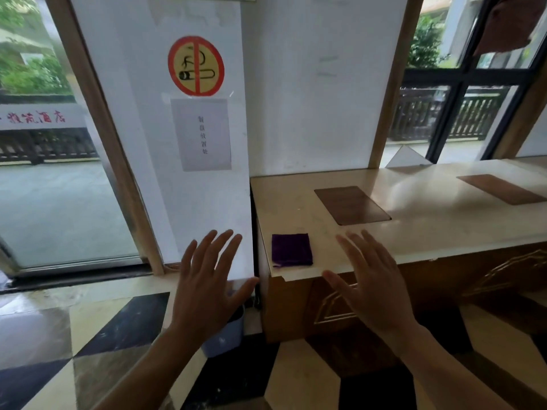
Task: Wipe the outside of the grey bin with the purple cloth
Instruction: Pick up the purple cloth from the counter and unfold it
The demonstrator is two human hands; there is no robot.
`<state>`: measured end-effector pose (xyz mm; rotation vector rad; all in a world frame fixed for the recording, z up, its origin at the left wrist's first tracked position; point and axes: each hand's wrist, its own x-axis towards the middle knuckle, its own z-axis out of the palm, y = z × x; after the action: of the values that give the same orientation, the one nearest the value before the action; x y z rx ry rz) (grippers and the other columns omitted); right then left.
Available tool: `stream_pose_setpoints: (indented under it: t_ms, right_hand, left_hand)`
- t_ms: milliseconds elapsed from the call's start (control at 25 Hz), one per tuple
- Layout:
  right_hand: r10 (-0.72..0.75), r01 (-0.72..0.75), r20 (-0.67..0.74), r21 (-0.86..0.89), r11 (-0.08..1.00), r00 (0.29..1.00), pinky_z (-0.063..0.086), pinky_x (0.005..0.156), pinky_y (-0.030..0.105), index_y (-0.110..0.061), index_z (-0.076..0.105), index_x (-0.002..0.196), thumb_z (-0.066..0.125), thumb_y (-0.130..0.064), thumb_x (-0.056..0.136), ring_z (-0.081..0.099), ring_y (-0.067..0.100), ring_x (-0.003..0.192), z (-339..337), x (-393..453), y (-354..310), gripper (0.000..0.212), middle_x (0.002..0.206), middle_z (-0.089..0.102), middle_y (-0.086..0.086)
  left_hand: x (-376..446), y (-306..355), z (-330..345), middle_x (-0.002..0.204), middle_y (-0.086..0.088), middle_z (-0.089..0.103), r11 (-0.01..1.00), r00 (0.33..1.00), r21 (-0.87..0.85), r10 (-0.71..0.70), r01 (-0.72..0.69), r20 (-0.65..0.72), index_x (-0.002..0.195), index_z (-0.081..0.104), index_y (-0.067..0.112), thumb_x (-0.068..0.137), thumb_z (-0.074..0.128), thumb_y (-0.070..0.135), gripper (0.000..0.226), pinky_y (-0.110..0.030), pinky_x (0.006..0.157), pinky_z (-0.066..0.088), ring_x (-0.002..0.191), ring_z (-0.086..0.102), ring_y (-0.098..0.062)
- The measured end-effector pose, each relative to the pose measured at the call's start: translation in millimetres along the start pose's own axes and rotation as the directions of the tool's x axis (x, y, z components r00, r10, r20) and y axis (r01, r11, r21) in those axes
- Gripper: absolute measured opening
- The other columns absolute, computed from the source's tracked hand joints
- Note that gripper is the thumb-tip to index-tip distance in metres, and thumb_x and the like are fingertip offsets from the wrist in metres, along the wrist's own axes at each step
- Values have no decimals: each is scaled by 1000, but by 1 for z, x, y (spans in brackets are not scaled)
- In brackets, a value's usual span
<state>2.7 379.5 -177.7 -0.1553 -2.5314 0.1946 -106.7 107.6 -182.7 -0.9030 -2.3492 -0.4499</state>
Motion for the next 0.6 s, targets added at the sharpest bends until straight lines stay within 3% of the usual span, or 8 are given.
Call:
stream_pose_setpoints:
  t_ms: [160, 600]
  right_hand:
    - [59, -57, 81, -32, 998, 995, 35, 111, 48, -13, 53, 140, 34, -68, 92, 44, 30, 140, 54, 29, -6, 75, 145, 56, 9]
    - [262, -258, 172, -45, 965, 950, 40, 106, 46, -16, 56, 136, 41, -64, 92, 52, 27, 133, 155, 99, 27, 66, 139, 60, 6]
  left_hand:
    - [21, -38, 56, 147, -13, 46, 994, 996, -109, -14, 23, 91, 143, 42, 14, 91, 36, 64, 72, -56, 113, 24, 140, 32, -28]
    - [94, -108, 187, 135, -11, 55, 979, 978, -204, 28, 16, 209, 132, 50, 15, 96, 29, 59, 61, -55, 111, 27, 131, 42, -28]
